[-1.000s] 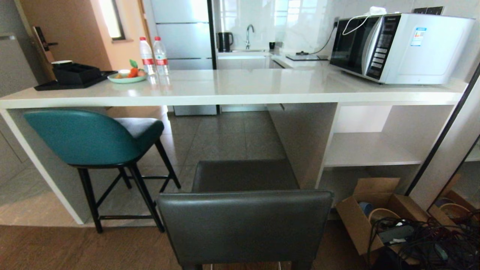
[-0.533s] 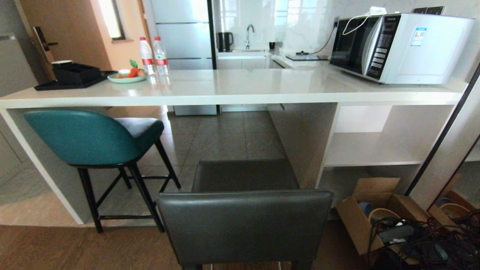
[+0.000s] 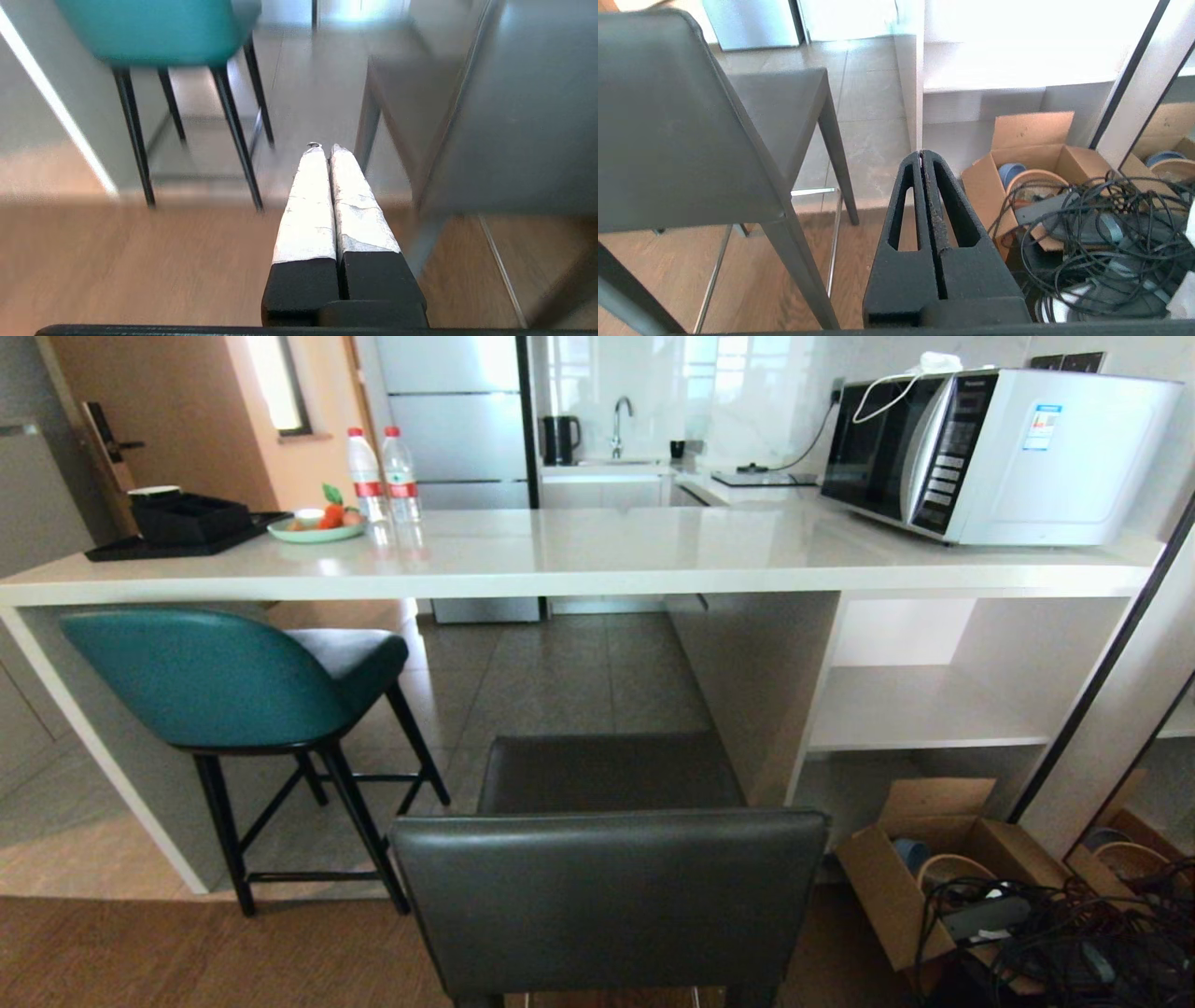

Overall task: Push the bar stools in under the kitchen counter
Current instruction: Pull the blue chair out from under the dining table

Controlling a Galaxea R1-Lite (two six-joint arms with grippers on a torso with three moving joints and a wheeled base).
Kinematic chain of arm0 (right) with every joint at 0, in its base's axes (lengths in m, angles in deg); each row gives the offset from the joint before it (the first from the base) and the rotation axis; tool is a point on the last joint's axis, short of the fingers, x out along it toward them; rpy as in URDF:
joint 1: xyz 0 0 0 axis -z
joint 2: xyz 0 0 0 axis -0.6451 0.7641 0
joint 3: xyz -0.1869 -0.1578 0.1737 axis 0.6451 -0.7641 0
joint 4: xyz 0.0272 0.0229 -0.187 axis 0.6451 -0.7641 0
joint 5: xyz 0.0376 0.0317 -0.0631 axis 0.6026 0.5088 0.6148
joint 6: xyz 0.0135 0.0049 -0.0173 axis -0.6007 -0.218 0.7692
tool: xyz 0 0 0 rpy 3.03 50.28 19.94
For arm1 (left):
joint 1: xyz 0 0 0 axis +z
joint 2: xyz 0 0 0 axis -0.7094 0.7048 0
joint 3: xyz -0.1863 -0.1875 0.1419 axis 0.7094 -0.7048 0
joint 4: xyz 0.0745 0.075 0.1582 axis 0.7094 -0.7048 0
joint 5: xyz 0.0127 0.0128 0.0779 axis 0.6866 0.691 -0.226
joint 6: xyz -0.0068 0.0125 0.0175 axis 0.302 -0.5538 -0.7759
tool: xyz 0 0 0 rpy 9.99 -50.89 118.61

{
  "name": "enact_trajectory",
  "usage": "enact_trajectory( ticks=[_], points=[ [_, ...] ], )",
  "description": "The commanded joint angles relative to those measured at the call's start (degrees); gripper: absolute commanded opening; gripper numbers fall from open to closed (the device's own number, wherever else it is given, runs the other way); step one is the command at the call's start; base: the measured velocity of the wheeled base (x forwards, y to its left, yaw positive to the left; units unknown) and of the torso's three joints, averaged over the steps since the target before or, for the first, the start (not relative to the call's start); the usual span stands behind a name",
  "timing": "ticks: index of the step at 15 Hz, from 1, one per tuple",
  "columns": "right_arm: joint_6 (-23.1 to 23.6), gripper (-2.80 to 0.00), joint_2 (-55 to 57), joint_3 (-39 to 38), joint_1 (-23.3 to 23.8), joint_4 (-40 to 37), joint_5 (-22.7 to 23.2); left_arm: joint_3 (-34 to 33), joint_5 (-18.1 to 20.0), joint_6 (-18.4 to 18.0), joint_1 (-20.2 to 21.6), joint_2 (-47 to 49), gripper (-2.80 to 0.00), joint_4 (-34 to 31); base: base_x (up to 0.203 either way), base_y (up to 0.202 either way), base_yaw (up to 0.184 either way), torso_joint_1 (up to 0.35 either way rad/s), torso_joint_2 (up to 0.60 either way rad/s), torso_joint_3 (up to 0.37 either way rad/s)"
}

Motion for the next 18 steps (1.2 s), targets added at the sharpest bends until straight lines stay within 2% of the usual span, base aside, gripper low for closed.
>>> enact_trajectory(
  ticks=[1,3,7,9,18],
  points=[
    [-0.2,-2.80,0.1,-0.3,0.0,0.2,0.0,-0.8,0.1,-1.4,0.0,0.0,-2.80,5.3,0.000,0.000,0.000,0.000,0.00,0.000],
    [-0.1,-2.80,0.1,-0.3,0.0,0.2,0.0,-0.6,0.3,-1.6,0.0,0.0,-2.80,-0.5,0.000,0.000,0.000,0.000,0.00,0.000],
    [0.0,-2.80,0.1,-0.3,0.0,0.2,0.0,-0.4,0.8,-1.3,-0.1,0.0,-2.80,-0.5,0.000,0.000,0.000,0.000,0.00,0.000],
    [0.2,-2.80,0.1,-0.2,0.0,0.2,0.0,0.4,1.4,-1.5,-0.2,0.0,-2.80,-2.8,0.000,0.000,0.000,0.000,0.00,0.000],
    [0.0,-2.80,0.1,-0.3,0.0,0.3,0.0,-0.7,1.0,-0.7,-0.2,0.0,-2.80,0.5,0.000,0.000,0.000,0.000,0.00,0.000]
  ],
)
